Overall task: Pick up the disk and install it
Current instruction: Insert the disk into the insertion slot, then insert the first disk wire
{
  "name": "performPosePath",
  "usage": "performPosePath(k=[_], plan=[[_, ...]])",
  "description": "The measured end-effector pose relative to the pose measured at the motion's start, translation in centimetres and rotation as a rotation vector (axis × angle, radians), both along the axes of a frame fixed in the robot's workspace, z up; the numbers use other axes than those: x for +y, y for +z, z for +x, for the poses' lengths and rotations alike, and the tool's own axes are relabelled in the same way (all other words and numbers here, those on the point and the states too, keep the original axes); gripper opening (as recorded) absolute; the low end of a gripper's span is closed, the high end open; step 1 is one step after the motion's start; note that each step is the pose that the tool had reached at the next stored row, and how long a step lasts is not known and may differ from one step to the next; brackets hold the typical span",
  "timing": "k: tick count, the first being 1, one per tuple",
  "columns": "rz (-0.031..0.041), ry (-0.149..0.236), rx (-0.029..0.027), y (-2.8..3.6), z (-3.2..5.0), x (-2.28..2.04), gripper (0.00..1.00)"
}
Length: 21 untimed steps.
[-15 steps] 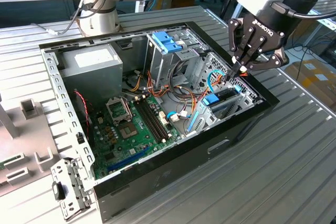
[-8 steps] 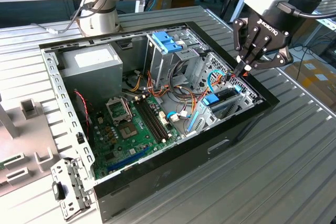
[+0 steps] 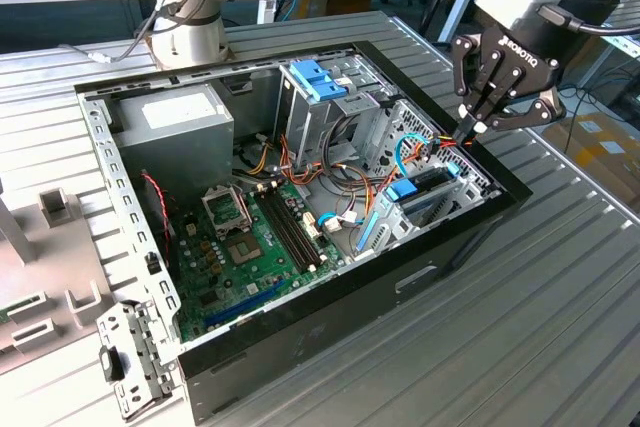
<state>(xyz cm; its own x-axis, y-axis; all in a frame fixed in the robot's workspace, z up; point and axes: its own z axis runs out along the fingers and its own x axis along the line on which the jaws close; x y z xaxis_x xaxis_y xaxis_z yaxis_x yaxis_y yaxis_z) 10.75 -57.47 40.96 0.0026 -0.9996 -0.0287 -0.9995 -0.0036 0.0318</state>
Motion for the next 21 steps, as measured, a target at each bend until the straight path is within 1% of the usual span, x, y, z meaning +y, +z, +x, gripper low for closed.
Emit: performPosePath(k=[3, 8, 12, 21], plan=[[-0.0008, 0.0, 0.0, -0.22, 0.52, 0.0, 0.11], [-0.0046, 0.0, 0.0, -0.47, 1.29, 0.0, 0.11], [-0.0045, 0.0, 0.0, -0.57, 1.79, 0.0, 0.11], [-0.0046, 0.0, 0.0, -0.58, 1.93, 0.0, 0.11]])
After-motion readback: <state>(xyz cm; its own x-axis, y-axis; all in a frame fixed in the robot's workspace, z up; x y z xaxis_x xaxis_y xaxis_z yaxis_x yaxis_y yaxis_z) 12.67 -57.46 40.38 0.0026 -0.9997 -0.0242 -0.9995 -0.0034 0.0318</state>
